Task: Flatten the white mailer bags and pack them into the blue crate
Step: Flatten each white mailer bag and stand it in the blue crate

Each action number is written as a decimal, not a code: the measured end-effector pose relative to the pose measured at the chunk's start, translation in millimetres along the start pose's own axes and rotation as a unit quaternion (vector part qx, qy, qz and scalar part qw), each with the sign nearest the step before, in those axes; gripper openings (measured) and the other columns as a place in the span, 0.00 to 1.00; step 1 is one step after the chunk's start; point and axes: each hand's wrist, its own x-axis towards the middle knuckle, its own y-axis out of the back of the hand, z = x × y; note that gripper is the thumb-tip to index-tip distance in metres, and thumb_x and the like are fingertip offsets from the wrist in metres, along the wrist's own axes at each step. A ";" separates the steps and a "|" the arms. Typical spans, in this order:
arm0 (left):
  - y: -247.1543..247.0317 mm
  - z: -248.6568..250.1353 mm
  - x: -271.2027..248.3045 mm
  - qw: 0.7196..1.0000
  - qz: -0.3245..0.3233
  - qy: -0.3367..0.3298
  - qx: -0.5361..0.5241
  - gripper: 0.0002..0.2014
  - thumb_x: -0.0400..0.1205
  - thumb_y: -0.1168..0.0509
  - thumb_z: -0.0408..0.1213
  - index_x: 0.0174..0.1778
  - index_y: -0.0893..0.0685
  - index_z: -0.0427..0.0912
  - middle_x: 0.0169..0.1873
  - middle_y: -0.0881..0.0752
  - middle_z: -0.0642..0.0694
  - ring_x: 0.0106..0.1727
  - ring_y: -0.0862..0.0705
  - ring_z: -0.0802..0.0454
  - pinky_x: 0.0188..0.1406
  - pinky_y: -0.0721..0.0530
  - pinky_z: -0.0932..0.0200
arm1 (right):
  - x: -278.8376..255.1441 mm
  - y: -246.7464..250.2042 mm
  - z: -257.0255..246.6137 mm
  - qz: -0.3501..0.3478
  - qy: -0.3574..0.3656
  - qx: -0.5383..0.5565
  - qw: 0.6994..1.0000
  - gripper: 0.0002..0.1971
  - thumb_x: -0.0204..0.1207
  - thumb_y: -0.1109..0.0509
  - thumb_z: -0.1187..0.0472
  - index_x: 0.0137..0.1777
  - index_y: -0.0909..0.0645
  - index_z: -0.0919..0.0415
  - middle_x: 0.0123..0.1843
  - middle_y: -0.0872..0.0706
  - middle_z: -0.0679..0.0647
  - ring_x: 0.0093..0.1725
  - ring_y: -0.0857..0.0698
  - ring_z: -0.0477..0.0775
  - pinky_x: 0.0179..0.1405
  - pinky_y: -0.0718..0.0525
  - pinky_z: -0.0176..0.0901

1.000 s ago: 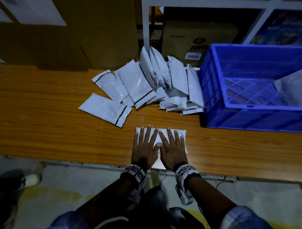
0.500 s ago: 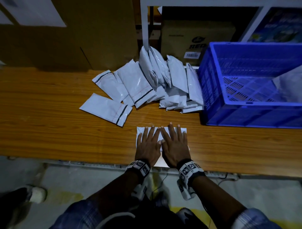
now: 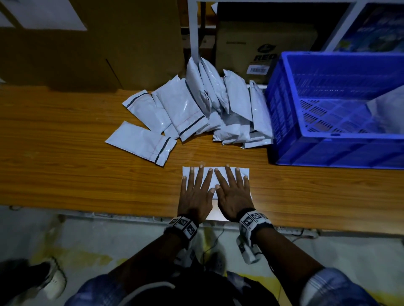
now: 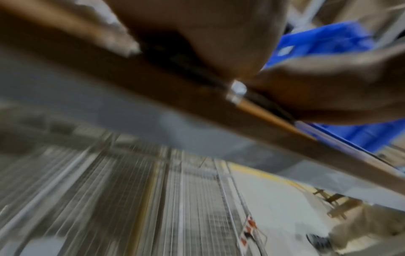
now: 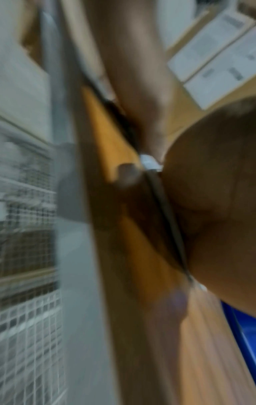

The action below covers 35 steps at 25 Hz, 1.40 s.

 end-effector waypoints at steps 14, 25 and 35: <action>1.7 -10.7 -2.5 0.998 0.012 -0.041 -0.048 0.31 0.89 0.55 0.51 0.89 0.53 0.49 0.89 0.57 0.47 0.88 0.62 0.46 0.87 0.56 0.39 | -1.3 -9.9 -11.3 0.046 0.005 -0.015 0.999 0.27 0.88 0.61 0.45 0.86 0.59 0.39 0.88 0.63 0.46 0.86 0.67 0.54 0.84 0.65 0.60; 1.8 -2.9 -4.7 0.999 -0.027 -0.001 -0.037 0.33 0.90 0.52 0.49 0.89 0.61 0.52 0.88 0.63 0.50 0.87 0.68 0.48 0.87 0.58 0.41 | 12.0 34.7 0.4 -0.081 0.015 -0.009 0.997 0.39 0.80 0.41 0.46 0.86 0.59 0.40 0.88 0.62 0.52 0.86 0.62 0.62 0.83 0.59 0.65; 39.8 8.3 0.8 0.987 0.023 0.061 -0.145 0.39 0.84 0.36 0.49 0.88 0.49 0.54 0.88 0.54 0.51 0.88 0.54 0.45 0.83 0.49 0.39 | 26.8 81.6 -14.6 0.018 0.059 -0.175 0.983 0.32 0.64 0.19 0.51 0.68 0.24 0.54 0.65 0.22 0.57 0.65 0.24 0.65 0.66 0.27 0.61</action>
